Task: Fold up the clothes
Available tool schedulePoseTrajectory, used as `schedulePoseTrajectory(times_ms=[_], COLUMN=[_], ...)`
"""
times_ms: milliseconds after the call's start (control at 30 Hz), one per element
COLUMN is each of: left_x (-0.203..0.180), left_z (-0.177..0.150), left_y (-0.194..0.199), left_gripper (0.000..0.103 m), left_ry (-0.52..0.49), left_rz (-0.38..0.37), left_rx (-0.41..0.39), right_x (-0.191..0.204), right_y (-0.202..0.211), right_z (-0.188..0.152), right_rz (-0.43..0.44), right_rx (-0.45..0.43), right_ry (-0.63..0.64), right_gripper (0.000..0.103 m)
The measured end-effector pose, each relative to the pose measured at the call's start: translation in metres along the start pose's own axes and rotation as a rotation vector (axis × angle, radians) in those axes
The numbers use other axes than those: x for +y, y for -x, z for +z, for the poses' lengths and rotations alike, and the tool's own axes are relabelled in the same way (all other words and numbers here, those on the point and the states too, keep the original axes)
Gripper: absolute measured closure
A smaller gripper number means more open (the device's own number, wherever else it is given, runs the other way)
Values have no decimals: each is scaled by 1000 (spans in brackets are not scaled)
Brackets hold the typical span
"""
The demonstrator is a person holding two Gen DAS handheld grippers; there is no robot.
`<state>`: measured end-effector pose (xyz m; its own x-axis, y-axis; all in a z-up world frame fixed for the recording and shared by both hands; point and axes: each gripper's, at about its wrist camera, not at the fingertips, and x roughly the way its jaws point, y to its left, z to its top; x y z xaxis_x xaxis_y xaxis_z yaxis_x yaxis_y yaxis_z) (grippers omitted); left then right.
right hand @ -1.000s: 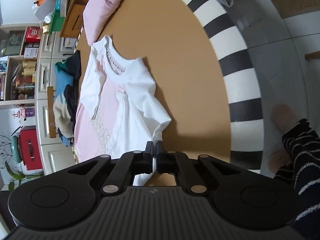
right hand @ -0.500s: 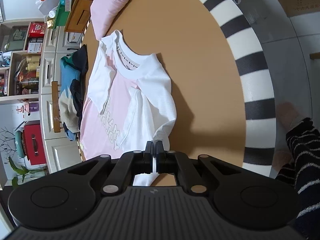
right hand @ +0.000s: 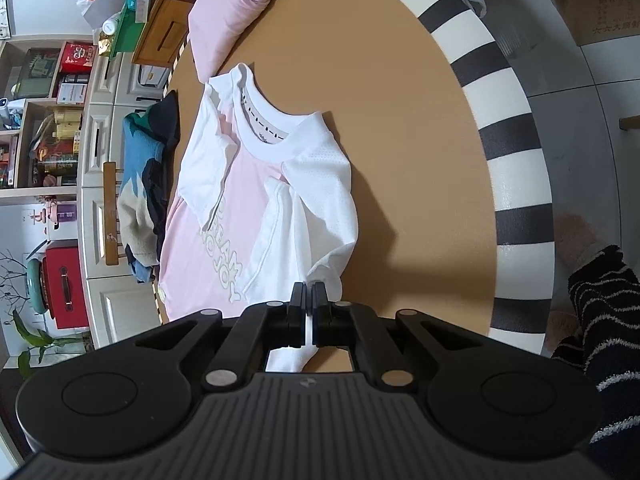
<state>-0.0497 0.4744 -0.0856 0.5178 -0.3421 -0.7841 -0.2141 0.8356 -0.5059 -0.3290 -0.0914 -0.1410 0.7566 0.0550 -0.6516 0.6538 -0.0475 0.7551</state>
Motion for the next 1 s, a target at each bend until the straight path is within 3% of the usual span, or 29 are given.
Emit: schedulePoseTrajectory(times_ms=[133, 200, 233, 267, 300, 667, 1000], left_x=[-12, -18, -21, -23, -21, -28, -29], left_z=[5, 6, 6, 7, 7, 7, 10], left_y=[-14, -19, -21, -23, -27, -30, -31], left_gripper=[46, 51, 58, 81, 98, 100, 100], left_ry=[-39, -75, -97, -112, -95, -136, -162], left_rz=[8, 26, 46, 63, 57, 73, 92], left_rx=[7, 7, 9, 19, 48, 93, 103], right_x=[-1, -1, -1, -2, -1, 11, 47], right_y=[1, 1, 1, 1, 0, 1, -6], right_z=[0, 0, 0, 0, 0, 0, -4], right_rz=[1, -1, -3, -4, -4, -19, -253], right_rx=[-6, -9, -11, -12, -13, -21, -3], right_ry=[-6, -10, -10, -11, -8, 52, 348], right_gripper=[100, 100, 100, 100, 100, 100, 100])
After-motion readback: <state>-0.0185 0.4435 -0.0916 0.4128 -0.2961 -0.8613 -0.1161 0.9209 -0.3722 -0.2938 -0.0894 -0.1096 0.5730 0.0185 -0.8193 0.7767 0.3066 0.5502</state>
